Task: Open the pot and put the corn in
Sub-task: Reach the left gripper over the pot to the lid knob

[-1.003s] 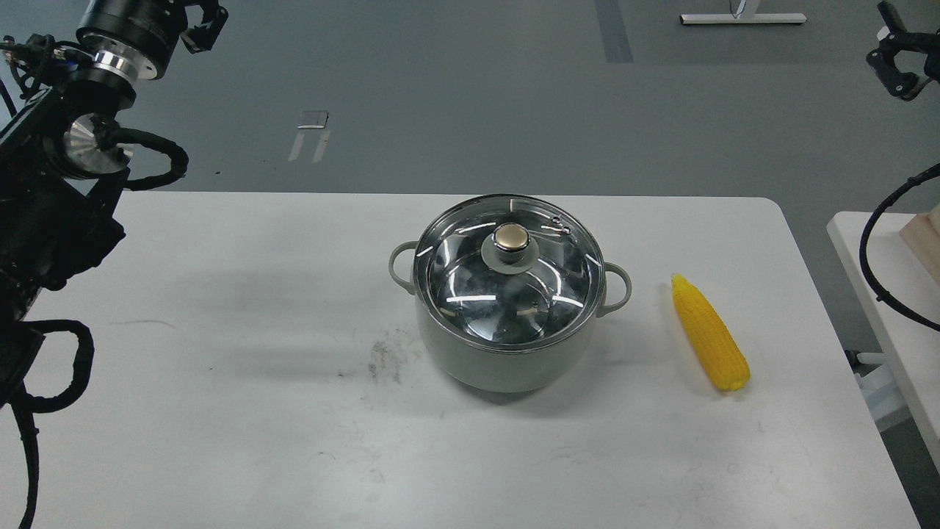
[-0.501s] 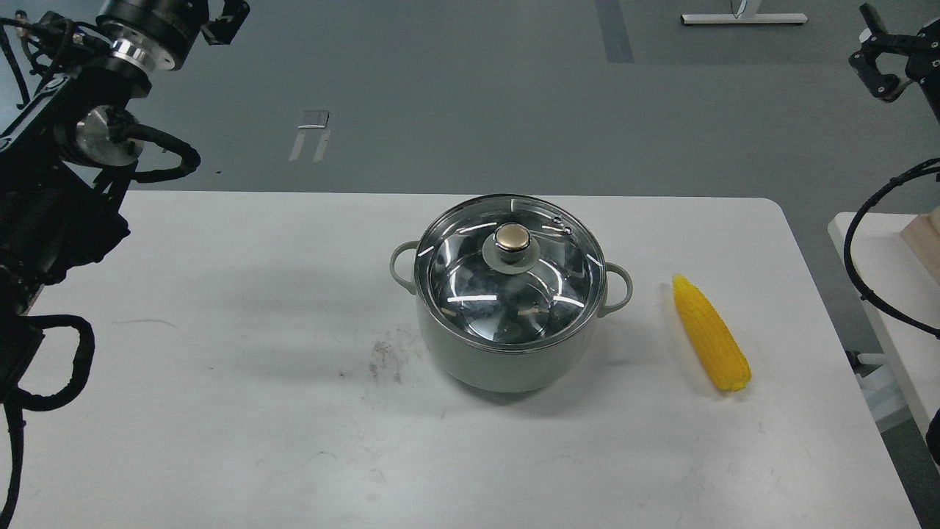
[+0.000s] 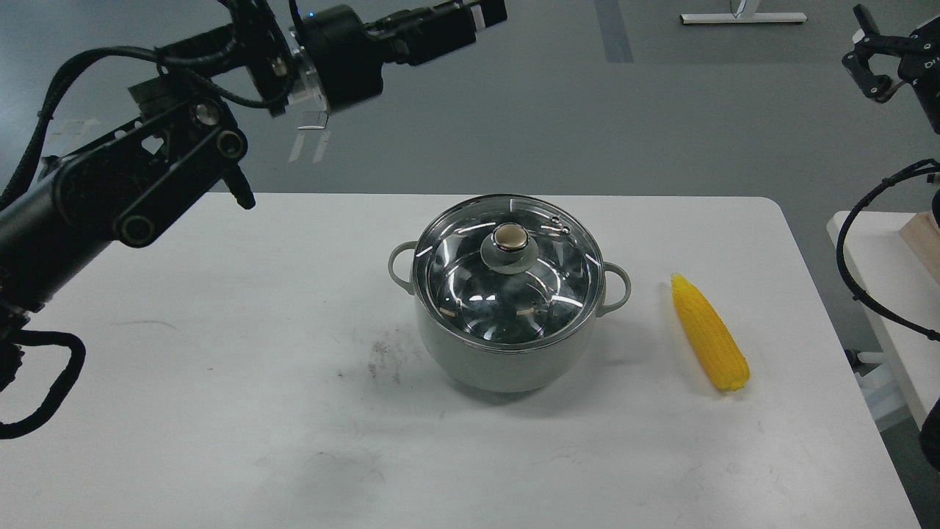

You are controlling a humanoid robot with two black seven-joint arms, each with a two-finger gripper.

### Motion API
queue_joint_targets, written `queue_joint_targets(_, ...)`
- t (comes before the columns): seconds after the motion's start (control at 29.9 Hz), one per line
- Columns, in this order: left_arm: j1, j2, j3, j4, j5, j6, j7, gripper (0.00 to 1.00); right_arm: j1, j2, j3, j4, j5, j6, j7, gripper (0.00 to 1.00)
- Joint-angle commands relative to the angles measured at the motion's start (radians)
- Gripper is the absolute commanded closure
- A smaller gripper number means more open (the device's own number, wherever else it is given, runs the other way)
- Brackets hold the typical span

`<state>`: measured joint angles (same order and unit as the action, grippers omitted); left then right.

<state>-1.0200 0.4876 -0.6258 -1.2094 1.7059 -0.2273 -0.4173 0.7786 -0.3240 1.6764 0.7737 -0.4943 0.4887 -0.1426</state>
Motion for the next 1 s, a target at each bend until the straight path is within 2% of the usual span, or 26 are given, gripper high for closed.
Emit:
queue_joint_targets(0.0,-0.006,-0.023,0.084,-0.007,0.138,0.066,-0.052,0.20,0.001,-0.001,0.000,0.001,0.000,0.000,0.000,0.00)
queue_joint_targets(0.17,-0.014,-0.035,0.202,-0.024,0.274,0.134,-0.071,0.20,0.002,-0.001,0.000,0.002,0.002,0.000,0.000,0.00)
queue_joint_targets(0.5,-0.002,-0.080,0.311,-0.012,0.330,0.144,-0.071,0.20,-0.001,-0.006,0.003,0.013,0.002,0.000,0.000,0.00)
queue_joint_targets(0.6,0.005,-0.093,0.317,0.002,0.319,0.144,-0.071,0.21,0.001,-0.006,0.005,0.015,0.002,0.000,0.000,0.00)
queue_joint_targets(0.67,0.015,-0.101,0.319,0.028,0.325,0.146,-0.071,0.25,0.002,-0.003,0.005,0.015,0.002,0.000,0.000,0.00)
queue_joint_targets(0.97,0.047,-0.104,0.331,0.067,0.325,0.172,-0.071,0.25,-0.002,-0.001,0.006,0.015,0.002,0.000,0.000,0.00)
